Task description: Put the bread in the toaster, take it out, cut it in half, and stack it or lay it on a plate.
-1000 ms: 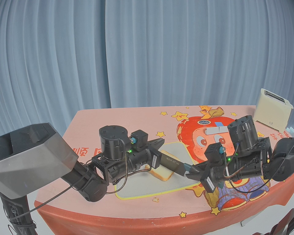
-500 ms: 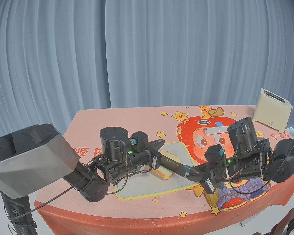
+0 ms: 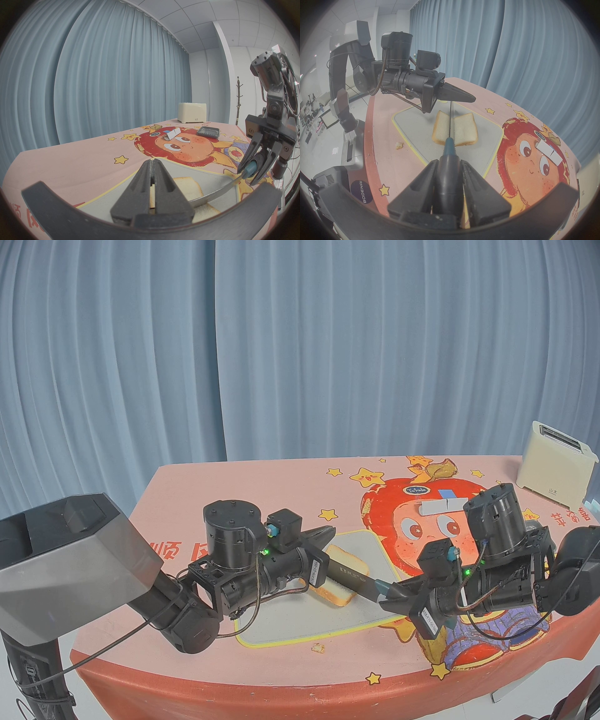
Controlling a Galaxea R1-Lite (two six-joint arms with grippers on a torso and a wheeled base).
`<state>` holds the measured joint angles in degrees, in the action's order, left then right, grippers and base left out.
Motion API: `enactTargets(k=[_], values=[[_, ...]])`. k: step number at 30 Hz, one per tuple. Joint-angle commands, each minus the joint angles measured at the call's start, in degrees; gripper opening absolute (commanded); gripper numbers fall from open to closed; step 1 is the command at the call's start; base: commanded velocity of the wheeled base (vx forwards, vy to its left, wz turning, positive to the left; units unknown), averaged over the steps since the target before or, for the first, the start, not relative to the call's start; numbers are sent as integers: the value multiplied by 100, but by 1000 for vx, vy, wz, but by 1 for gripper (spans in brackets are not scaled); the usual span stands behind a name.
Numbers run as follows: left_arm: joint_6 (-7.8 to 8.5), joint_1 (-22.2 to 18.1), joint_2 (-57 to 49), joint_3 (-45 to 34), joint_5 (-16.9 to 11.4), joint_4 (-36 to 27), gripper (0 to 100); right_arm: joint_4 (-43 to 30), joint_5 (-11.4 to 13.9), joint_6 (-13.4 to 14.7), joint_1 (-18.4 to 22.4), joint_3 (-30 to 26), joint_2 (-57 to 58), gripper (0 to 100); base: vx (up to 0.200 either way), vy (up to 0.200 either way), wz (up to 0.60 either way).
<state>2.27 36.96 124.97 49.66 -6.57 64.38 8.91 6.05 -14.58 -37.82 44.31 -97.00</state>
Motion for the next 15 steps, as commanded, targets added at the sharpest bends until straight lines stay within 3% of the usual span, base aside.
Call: enactTargets(k=[1, 15], values=[[2, 4, 28, -9, -2, -22, 0, -12, 2, -1, 11, 16, 32, 0, 0, 0, 0], [2, -5, 1, 8, -20, -13, 0, -12, 2, 8, 73, -46, 15, 0, 0, 0, 0]])
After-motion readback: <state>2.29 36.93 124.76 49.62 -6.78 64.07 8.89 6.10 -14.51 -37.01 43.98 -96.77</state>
